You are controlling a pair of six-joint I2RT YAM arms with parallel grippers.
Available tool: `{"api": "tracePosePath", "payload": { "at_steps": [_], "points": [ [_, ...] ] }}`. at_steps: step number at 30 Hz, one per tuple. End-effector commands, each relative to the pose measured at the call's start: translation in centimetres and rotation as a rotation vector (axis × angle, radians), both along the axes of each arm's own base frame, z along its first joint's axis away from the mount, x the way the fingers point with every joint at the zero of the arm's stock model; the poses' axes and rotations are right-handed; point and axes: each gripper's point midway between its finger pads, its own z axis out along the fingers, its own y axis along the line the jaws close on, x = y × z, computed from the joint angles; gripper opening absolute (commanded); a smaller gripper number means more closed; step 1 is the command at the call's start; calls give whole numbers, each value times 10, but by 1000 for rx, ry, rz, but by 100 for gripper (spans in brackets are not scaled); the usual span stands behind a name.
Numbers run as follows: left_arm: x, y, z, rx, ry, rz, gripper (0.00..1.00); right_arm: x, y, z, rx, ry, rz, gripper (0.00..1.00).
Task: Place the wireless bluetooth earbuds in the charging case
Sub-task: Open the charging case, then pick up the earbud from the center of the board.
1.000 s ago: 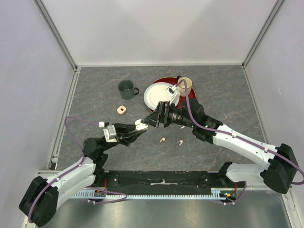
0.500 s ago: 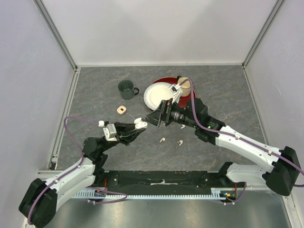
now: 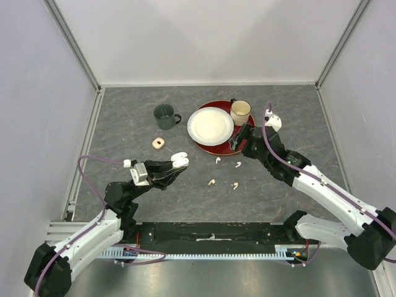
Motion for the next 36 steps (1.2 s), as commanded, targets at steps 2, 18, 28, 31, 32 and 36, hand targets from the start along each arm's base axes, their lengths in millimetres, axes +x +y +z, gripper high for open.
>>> {"api": "tracePosePath", "payload": {
  "at_steps": [2,18,28,31,32,36],
  "points": [
    [1,4,3,13,-48,38,2,-5,-46,-78,-197,208,-176,84],
    [-3,13,-3,11,-48,68,2,7,-38,-162,-178,410,-264,63],
    [-2,15,-7,4,-39,83,2,18,-32,-178,-182,409,-271,59],
    [-2,15,-7,6,-39,86,2,22,-35,-180,-201,404,-285,59],
    [-1,15,-8,7,-38,85,2,23,-36,-180,-207,398,-290,58],
    [-1,15,-9,10,-35,87,2,26,-39,-184,-229,395,-300,55]
  ]
}}
